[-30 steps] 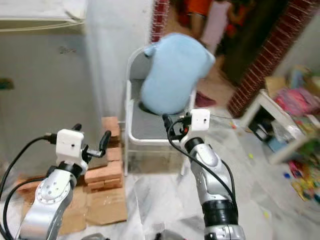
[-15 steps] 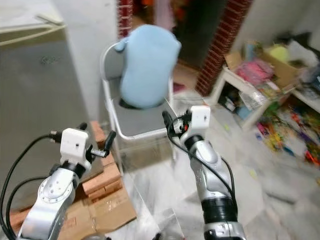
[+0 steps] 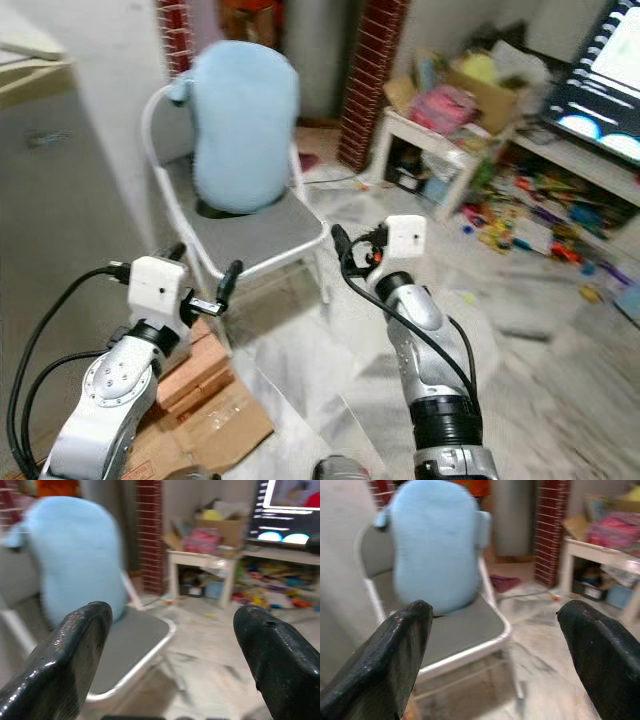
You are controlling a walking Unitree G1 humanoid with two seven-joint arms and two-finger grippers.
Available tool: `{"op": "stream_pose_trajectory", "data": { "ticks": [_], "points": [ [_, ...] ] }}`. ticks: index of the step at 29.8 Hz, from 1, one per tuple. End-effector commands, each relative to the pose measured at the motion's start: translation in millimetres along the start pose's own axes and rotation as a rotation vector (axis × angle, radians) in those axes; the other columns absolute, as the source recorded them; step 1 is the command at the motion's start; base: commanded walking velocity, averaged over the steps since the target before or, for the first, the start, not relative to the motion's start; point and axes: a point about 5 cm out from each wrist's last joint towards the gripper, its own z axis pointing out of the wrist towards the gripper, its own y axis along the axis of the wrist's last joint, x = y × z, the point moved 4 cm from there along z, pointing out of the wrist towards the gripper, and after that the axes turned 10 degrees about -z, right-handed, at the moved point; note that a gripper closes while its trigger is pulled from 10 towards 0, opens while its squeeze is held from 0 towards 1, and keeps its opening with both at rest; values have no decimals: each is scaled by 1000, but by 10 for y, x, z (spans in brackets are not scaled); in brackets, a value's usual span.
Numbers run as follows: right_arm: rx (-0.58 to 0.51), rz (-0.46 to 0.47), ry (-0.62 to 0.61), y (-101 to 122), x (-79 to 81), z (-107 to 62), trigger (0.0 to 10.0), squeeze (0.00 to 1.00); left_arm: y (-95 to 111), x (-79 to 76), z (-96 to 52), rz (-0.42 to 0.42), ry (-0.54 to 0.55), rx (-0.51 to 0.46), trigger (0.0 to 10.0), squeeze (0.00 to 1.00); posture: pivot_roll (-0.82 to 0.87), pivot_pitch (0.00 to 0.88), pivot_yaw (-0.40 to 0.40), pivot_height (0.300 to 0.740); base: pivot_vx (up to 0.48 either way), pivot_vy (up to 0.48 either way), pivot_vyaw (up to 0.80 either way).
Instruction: Restocking fridge
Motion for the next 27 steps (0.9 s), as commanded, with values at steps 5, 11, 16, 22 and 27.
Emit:
{"op": "stream_pose_trajectory", "data": {
  "ticks": [5, 11, 16, 22, 27],
  "points": [
    [-1, -3, -8, 16, -22, 12, 10000, 0, 42, -18, 2, -2, -10, -16, 10000, 0, 92, 0, -79, 740, 0, -329, -800],
    [6, -4, -11, 0, -31, 9, 10000, 0, 28, -13, 7, -1, -10, -7, 10000, 0, 88, 0, -78, 740, 0, -56, -800],
    [10, -3, -14, -4, -43, 9, 10000, 0, 12, -3, 27, -25, -1, 5, 10000, 0, 82, 0, -76, 740, 0, 0, -800],
    [10, 3, -32, 1, -76, -16, 10000, 0, 38, 50, 58, -59, 17, 5, 10000, 0, 71, 0, -62, 740, 0, 0, -667],
    [16, 12, -62, -6, -125, -71, 10000, 0, 55, 88, 83, -63, 18, 8, 10000, 0, 62, 0, -50, 740, -51, 0, 0]
  ]
}}
